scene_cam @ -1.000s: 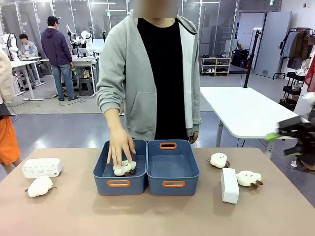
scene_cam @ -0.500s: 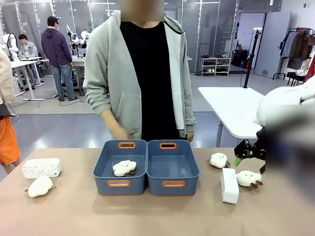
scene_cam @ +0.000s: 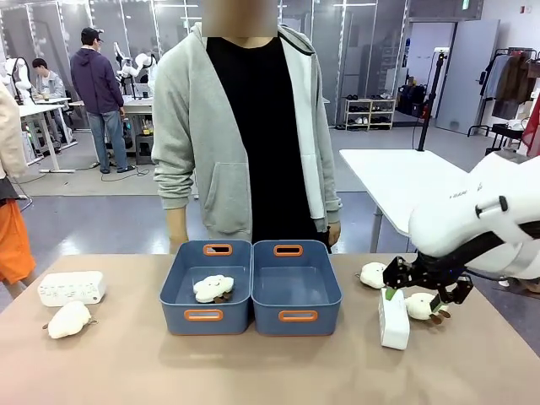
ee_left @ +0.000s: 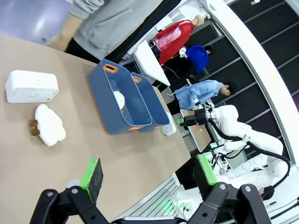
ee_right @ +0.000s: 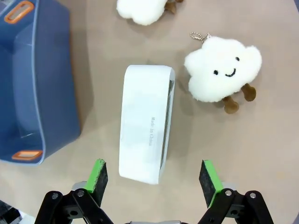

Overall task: Sort the digital clocks into the basket.
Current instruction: Pick up the Digital clock from the table and place it into the empty Plastic storage basket.

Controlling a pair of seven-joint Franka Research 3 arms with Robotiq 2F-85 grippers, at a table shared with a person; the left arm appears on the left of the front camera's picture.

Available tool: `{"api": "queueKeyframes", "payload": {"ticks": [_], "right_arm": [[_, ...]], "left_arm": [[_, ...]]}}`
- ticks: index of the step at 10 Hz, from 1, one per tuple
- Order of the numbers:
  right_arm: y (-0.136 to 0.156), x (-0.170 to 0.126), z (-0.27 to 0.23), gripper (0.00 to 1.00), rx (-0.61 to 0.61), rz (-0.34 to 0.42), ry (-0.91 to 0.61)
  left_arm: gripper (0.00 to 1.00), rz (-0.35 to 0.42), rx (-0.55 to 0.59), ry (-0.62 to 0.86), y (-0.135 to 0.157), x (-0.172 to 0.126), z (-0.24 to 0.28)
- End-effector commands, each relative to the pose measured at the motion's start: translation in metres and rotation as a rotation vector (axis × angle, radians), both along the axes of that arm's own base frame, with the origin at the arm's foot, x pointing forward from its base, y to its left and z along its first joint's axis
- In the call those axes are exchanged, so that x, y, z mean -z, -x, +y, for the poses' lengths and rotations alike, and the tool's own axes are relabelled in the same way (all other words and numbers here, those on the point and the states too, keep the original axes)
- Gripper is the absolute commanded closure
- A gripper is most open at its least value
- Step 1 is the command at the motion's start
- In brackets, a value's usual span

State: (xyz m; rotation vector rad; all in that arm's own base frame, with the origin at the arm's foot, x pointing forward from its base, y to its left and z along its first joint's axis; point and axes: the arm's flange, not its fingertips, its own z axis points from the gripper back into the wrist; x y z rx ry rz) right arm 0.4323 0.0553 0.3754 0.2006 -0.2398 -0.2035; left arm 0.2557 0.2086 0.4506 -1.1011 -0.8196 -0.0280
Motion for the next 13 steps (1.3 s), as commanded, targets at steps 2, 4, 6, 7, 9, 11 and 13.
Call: {"api": "queueKeyframes", "payload": {"ticks": [2,4,6,7,9,11,13], "right_arm": [[-0.008,0.027,0.023,0.0,0.036,0.008,0.033],[-0.011,0.047,0.038,0.0,0.022,0.029,0.078],[-0.015,0.063,0.044,0.58,0.0,0.062,0.15],[-0.015,0.064,0.046,0.71,-0.001,0.052,0.148],[-0.013,0.054,0.046,1.0,-0.01,0.017,0.151],[-0.004,0.027,0.049,0.95,-0.071,-0.048,0.108],[0.018,-0.021,0.075,0.63,-0.218,-0.179,0.004]], "left_arm": [[0.0,-0.029,0.004,0.016,0.0,-0.001,0.002],[0.0,-0.029,0.004,0.016,0.0,-0.001,0.002],[0.0,-0.029,0.004,0.016,0.0,-0.001,0.002],[0.0,-0.029,0.004,0.016,0.0,-0.001,0.002],[0.0,-0.029,0.004,0.016,0.0,-0.001,0.002],[0.0,-0.029,0.004,0.016,0.0,-0.001,0.002],[0.0,-0.029,0.004,0.016,0.0,-0.001,0.002]]}}
